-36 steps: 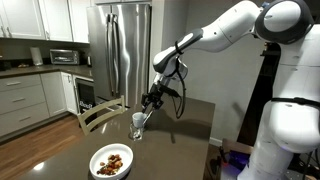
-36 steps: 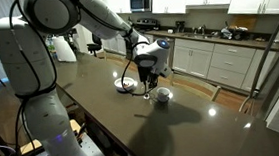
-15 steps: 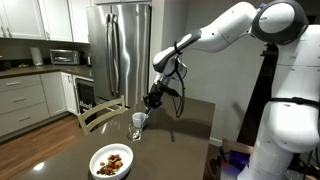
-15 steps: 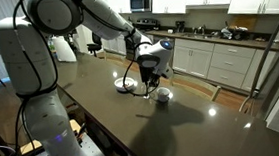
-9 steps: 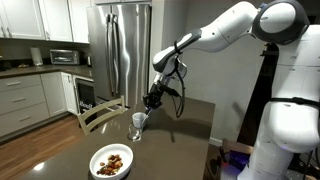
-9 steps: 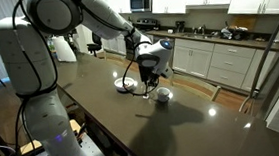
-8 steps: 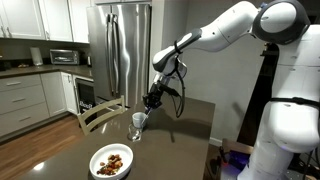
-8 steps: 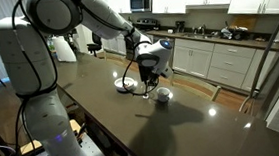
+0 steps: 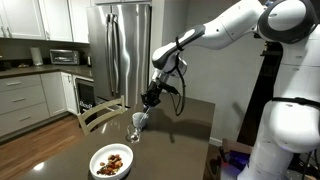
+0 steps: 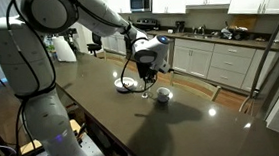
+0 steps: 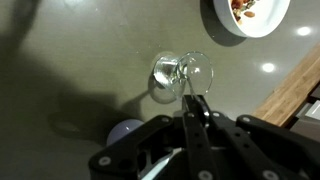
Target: Use the spoon to transfer one spoon of contents from the bowl to the glass cup
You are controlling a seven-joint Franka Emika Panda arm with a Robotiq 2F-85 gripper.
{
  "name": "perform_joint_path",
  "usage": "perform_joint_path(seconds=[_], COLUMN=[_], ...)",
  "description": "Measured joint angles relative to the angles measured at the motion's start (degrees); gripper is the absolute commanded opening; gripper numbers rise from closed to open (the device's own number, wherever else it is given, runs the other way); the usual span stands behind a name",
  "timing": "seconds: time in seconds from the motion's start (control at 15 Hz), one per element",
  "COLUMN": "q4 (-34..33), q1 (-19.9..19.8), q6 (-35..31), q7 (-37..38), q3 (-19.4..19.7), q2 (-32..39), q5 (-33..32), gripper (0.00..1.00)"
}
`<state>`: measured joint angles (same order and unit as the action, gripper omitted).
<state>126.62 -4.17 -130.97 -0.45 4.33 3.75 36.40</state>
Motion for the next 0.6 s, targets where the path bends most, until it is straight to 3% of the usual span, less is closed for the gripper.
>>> perform_joint_path(seconds=[0.6], q4=[0.3], q1=[0.0], q6=[0.2], q7=[4.4], q3=[-0.3], q2=[-2.5], q5=[-7.6], gripper=[0.04])
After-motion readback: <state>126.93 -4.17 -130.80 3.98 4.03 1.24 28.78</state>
